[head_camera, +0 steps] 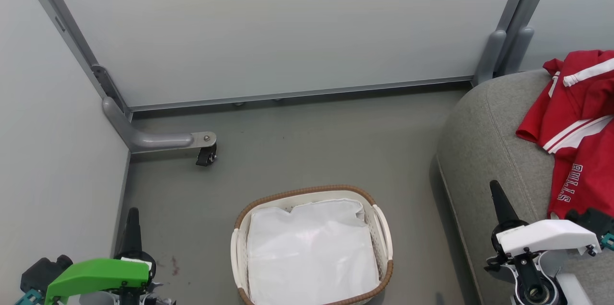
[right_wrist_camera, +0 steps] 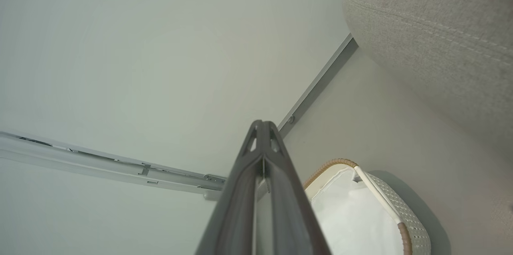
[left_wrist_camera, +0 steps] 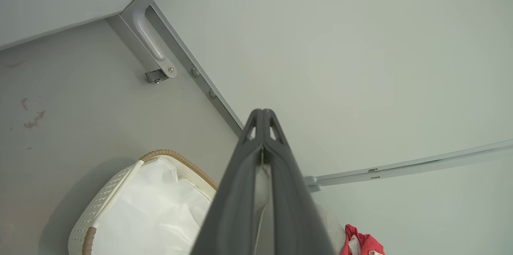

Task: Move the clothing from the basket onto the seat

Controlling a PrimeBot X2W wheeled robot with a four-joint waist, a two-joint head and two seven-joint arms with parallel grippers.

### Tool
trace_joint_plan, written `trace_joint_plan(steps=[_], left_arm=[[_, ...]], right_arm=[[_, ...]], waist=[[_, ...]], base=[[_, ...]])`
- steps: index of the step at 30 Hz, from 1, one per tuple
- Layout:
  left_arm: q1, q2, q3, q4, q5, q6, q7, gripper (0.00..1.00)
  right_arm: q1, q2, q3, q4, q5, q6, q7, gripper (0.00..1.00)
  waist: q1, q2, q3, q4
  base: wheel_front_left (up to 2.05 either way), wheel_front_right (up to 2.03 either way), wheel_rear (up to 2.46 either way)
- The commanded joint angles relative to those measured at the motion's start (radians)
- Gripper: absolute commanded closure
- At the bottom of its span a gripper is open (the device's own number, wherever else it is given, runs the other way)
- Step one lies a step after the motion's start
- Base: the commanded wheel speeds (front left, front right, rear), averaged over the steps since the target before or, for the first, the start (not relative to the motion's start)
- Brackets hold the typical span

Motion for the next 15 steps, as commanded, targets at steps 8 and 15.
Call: trace_joint_plan(steps=[8, 15], left_arm=[[-0.031, 0.008, 0.010, -0.020, -0.093, -0.002, 0.024, 1.00], [-0.035, 0.008, 0.014, -0.025, -0.153, -0.002, 0.041, 1.00]], right_arm=[[0.008, -0.007, -0.011, -0.029, 0.104, 0.000, 0.026, 1.00], [0.014, -0.008, -0.017, -0.042, 0.171, -0.001, 0.042, 1.00]], waist=[[0.0000, 0.0000, -0.001, 0.001], [0.0000, 0.0000, -0.002, 0.002]], base=[[0.00, 0.00, 0.00], [0.00, 0.00, 0.00]])
